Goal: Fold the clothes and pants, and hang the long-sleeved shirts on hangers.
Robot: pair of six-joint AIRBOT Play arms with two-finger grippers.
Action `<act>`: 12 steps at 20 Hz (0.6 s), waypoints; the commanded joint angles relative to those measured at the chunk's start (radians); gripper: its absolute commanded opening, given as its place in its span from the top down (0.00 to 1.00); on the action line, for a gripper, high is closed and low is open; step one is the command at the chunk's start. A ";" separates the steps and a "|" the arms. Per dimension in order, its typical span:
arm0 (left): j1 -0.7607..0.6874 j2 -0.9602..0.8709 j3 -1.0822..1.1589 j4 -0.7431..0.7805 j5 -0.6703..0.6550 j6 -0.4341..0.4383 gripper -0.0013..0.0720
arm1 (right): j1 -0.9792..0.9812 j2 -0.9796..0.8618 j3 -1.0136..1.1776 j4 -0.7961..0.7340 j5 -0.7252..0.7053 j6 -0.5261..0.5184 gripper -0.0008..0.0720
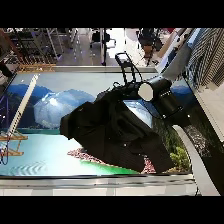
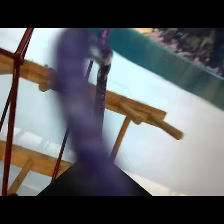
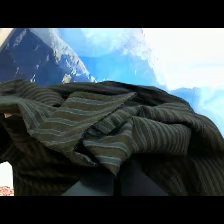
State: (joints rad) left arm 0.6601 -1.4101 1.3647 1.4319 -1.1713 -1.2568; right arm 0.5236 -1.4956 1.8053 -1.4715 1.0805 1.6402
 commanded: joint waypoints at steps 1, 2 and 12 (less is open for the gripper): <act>0.000 0.107 0.001 -0.289 0.000 0.180 0.95 | 0.001 0.000 0.000 0.011 0.029 0.001 0.96; 0.000 0.146 0.001 -0.406 0.000 0.249 0.95 | 0.001 0.000 0.000 0.004 0.034 0.001 0.96; -0.155 0.244 0.000 -1.015 -0.570 0.776 0.95 | -0.057 0.015 0.010 -0.134 -0.029 0.081 0.96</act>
State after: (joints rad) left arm 0.5732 -1.1694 1.3647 0.5144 -1.5761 -0.5686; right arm 0.4889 -1.4807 1.8137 -1.5768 1.0855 1.6936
